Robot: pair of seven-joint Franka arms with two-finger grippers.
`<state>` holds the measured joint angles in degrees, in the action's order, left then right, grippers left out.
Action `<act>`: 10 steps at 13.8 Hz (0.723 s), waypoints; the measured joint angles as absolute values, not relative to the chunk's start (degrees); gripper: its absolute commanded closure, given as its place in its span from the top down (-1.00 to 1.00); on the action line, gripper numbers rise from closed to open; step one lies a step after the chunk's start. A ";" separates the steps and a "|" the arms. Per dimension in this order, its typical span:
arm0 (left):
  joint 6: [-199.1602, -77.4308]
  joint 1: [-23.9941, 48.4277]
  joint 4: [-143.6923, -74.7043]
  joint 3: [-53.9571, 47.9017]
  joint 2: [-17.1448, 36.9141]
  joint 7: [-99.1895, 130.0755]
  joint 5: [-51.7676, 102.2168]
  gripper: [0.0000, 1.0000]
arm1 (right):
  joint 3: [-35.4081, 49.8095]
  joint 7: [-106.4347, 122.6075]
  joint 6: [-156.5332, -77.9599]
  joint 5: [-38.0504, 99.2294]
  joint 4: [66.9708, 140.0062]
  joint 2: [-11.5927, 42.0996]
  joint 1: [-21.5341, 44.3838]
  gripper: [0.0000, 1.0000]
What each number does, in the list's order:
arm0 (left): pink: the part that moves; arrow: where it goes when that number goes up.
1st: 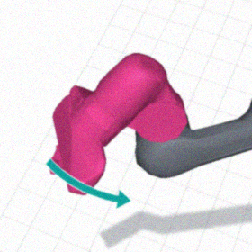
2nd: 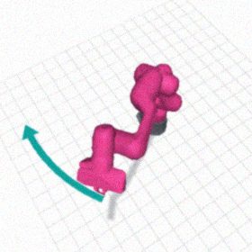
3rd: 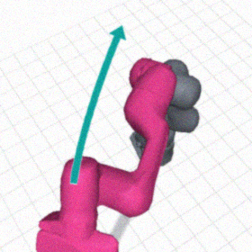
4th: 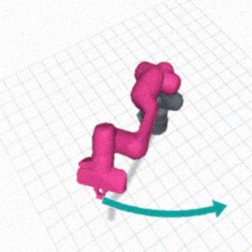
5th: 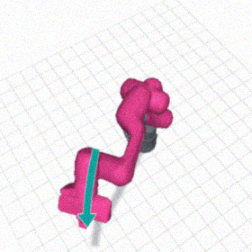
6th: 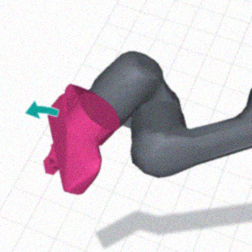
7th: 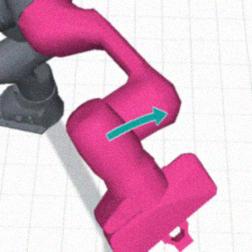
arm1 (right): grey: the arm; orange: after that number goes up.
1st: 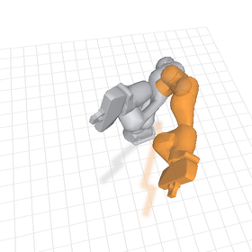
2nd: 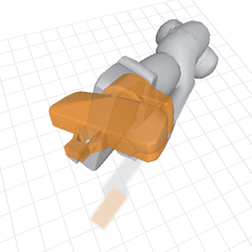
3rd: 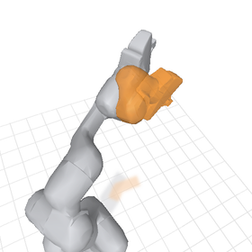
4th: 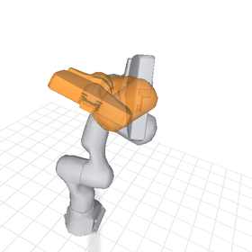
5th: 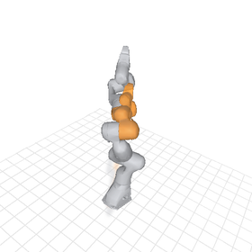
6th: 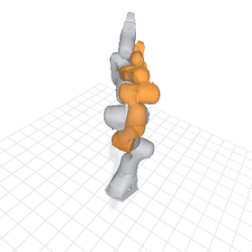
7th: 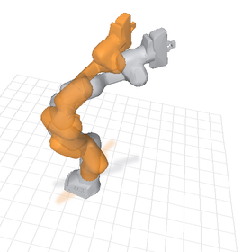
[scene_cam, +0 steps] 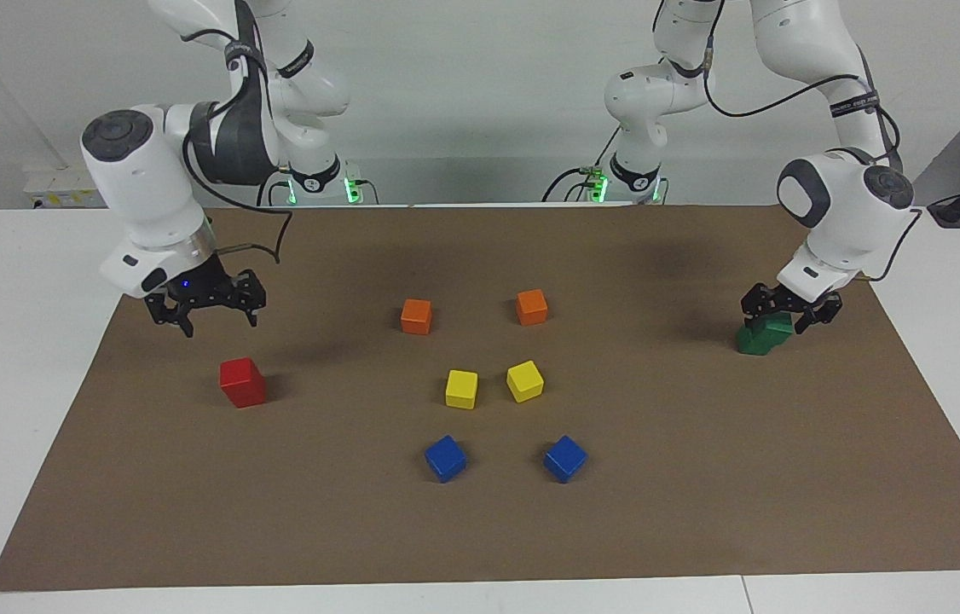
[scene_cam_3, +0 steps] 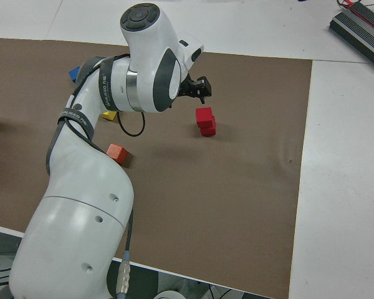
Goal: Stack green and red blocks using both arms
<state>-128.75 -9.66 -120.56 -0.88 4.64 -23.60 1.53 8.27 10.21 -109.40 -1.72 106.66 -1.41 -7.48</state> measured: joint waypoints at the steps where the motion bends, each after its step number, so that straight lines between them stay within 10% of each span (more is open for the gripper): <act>1: -125.75 -9.70 -117.81 -0.84 4.31 -23.60 1.55 1.00 | 8.27 10.08 -105.79 -0.98 105.79 -3.27 -7.40 1.00; 10: -98.96 -6.95 -94.47 -2.97 0.47 -6.90 1.80 1.00 | 8.17 8.56 -92.49 -0.79 95.00 -1.08 -7.91 1.00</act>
<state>-98.96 -6.95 -94.47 -2.97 0.47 -6.90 1.80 8.17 8.56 -92.49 -0.79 95.00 -1.08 -7.91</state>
